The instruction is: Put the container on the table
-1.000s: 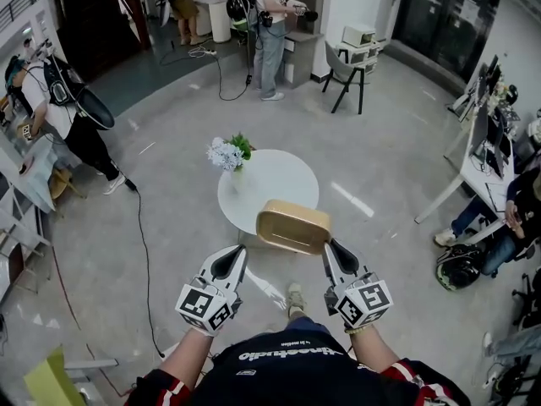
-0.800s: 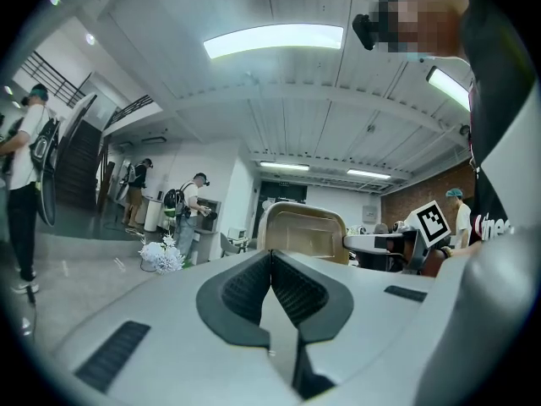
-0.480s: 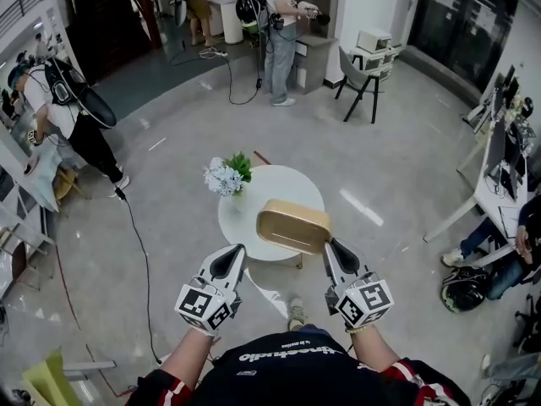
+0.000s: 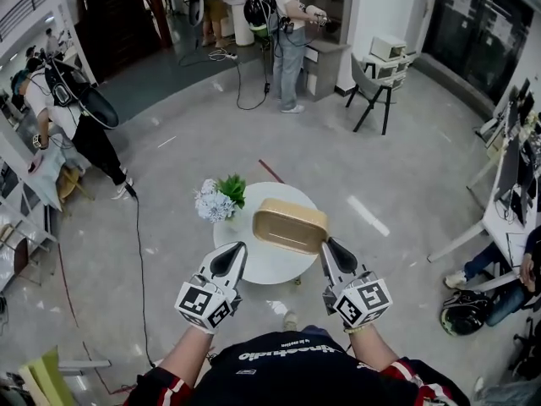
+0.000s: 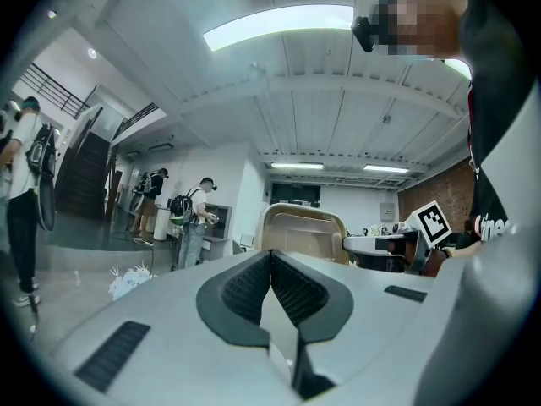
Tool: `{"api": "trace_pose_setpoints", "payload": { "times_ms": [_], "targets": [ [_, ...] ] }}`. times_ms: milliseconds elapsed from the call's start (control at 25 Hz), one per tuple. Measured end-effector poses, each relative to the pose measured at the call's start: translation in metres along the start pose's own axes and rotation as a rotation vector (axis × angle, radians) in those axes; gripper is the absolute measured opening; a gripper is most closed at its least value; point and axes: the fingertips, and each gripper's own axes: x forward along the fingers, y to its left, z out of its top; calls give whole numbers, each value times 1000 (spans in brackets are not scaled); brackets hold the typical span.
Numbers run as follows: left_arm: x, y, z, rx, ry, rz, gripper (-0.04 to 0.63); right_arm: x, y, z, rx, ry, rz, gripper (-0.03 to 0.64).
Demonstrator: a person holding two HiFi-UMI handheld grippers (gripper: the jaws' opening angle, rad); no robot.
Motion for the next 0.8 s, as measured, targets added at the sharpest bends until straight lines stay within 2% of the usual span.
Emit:
{"api": "trace_pose_setpoints", "payload": {
  "times_ms": [400,600,800],
  "targets": [
    [37,5,6,29,27,26,25,24,-36,7,42,10,29,49],
    [37,25,7,20,27,54,25,42,-34,0,50,24,35,49],
    [29,49,8,7,21,49,25,56,-19,-1,43,24,21,49]
  ]
}}
